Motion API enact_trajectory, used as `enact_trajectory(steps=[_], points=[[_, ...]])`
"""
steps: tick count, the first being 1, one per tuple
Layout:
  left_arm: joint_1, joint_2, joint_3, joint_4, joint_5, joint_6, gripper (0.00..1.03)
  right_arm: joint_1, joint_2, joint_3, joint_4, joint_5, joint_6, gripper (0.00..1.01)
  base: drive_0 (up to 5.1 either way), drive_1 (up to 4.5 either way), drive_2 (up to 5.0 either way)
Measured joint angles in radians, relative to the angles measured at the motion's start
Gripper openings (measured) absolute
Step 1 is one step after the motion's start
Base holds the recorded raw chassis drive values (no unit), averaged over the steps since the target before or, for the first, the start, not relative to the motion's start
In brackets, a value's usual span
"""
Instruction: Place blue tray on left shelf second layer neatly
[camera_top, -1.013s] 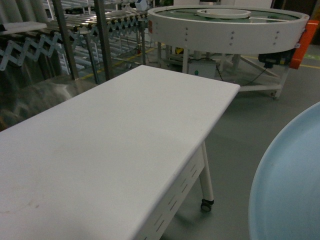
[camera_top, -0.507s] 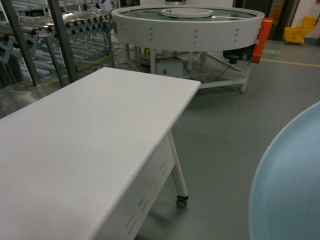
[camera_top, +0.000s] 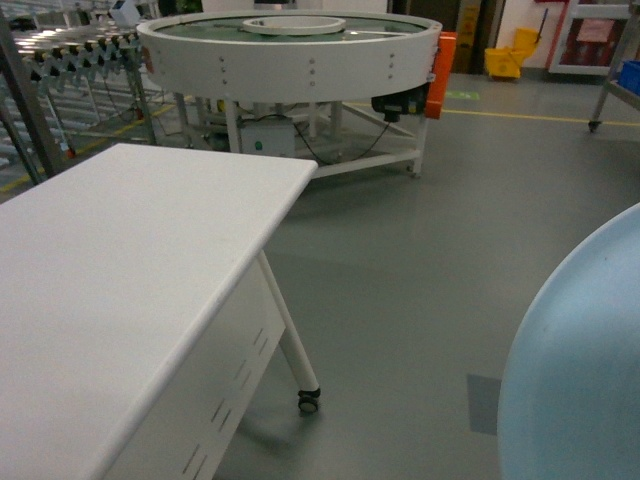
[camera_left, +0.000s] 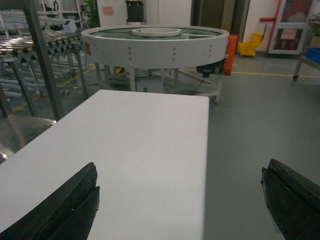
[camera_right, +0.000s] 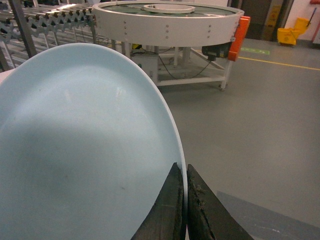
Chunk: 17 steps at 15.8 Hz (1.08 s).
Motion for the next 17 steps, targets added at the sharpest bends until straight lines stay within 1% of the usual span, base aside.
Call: enact_trajectory(steps=[17], points=[[-0.001,0.0,0.0,0.0,0.0,0.0,0.98,0.0,0.0,0.0,0.001,0.001,-0.003,0.02,-1.7,-1.69,-1.7]])
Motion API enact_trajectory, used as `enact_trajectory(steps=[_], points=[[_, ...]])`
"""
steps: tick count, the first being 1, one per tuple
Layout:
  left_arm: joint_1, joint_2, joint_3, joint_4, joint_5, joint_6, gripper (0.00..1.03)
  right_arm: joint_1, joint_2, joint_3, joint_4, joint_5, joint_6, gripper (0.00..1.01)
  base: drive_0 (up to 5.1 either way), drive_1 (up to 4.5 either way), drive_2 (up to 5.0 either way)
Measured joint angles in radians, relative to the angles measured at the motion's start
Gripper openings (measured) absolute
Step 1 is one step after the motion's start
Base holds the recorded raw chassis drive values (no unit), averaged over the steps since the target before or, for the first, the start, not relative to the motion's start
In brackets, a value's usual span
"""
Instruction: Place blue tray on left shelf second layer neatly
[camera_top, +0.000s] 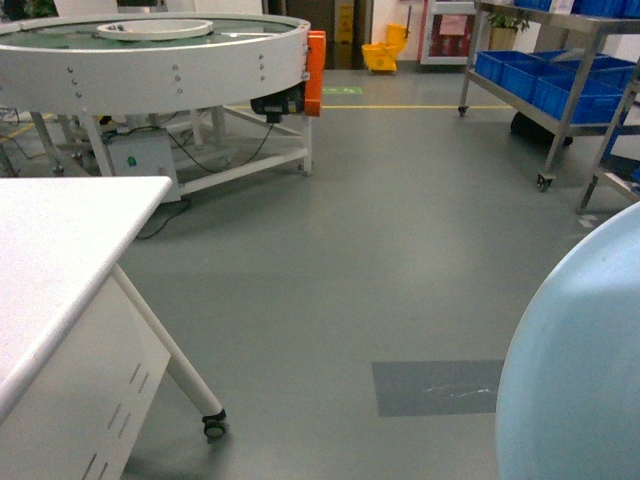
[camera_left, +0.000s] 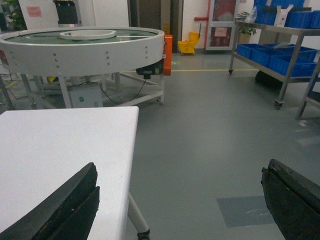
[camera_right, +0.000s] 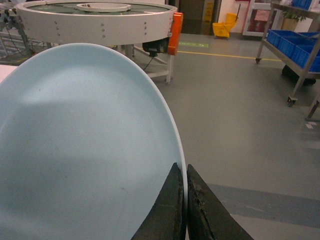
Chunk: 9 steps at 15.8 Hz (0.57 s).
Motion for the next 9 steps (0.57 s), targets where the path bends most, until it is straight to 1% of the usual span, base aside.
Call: enact_trajectory(steps=[5,9], points=[[0.0,0.0,0.0,0.0,0.0,0.0,0.98,0.0,0.0,0.0,-0.001,0.0,0.0,0.02,-1.7,-1.69,-1.7],[0.0,0.0,0.0,0.001,0.0,0.0,0.98,0.0,0.0,0.0,0.0,0.001,0.0,0.02,-0.1,4.18,-4.4]])
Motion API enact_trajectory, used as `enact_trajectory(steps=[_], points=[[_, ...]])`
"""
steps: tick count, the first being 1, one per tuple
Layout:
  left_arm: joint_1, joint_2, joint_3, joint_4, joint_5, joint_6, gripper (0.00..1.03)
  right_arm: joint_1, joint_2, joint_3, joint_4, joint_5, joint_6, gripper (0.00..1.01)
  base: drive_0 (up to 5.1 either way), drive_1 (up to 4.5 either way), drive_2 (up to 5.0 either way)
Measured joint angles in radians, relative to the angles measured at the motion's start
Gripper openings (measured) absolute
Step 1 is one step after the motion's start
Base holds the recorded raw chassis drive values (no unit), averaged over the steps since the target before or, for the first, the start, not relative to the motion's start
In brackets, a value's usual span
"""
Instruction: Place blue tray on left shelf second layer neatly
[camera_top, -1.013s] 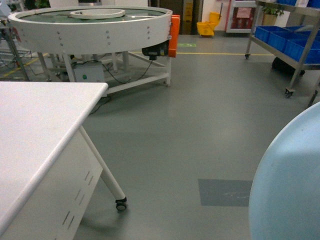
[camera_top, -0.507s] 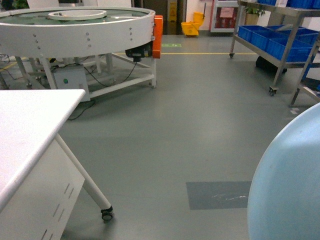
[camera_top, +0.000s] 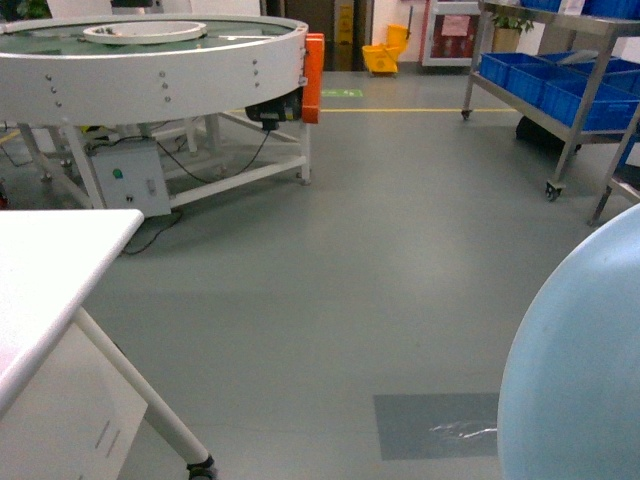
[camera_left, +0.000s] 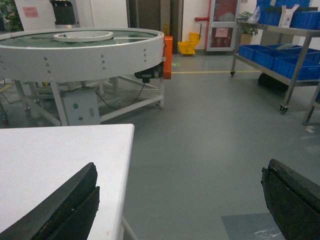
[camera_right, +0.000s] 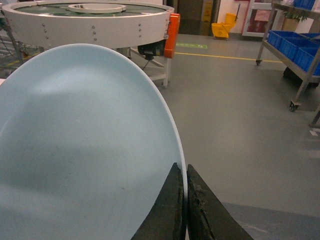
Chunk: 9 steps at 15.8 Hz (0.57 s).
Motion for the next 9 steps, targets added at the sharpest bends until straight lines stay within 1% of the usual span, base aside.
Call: enact_trajectory(steps=[9], points=[[0.0,0.0,0.0,-0.002,-0.002,0.0,0.98,0.0,0.0,0.0,0.0,0.0,-0.002,0.02,-0.1,4.18,-4.4]])
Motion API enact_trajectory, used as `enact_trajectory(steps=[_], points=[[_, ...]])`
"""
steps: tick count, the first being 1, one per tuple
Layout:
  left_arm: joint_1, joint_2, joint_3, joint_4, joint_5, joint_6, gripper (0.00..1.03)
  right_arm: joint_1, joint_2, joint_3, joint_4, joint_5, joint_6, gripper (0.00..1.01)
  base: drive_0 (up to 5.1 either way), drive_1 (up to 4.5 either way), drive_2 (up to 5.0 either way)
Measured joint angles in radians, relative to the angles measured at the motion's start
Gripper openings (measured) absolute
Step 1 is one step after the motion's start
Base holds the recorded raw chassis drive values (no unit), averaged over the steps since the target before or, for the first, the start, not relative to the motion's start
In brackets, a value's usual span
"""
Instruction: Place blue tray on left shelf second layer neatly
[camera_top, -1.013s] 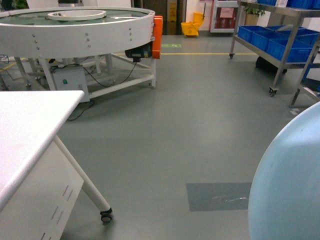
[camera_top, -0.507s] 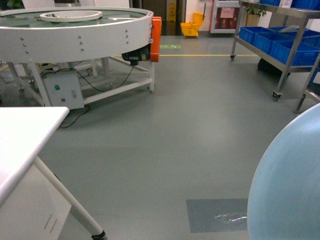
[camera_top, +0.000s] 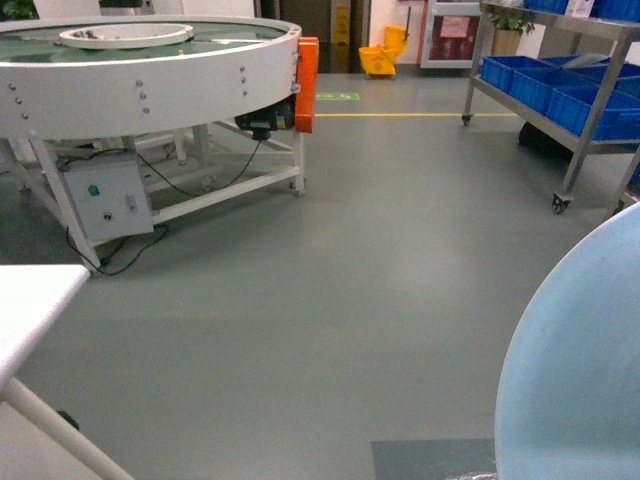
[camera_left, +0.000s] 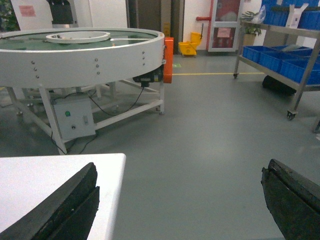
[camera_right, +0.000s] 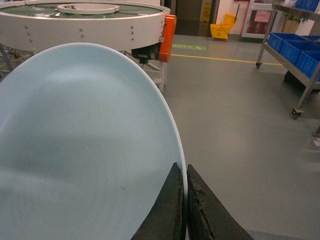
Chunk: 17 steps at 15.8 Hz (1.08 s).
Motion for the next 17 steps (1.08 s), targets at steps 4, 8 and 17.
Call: enact_trajectory(steps=[4,8,17], points=[[0.001,0.0,0.0,0.002,0.002,0.0,0.98,0.0,0.0,0.0,0.0,0.0,0.0,0.02,-1.9,2.36,-6.2],[0.001,0.0,0.0,0.001,0.002,0.0,0.98,0.0,0.0,0.0,0.0,0.0,0.0,0.02,-1.4,2.83,-5.7],[0.001,0.0,0.0,0.002,0.002,0.0,0.98,0.0,0.0,0.0,0.001,0.0,0.0,0.02,-1.6,2.66,-5.9]])
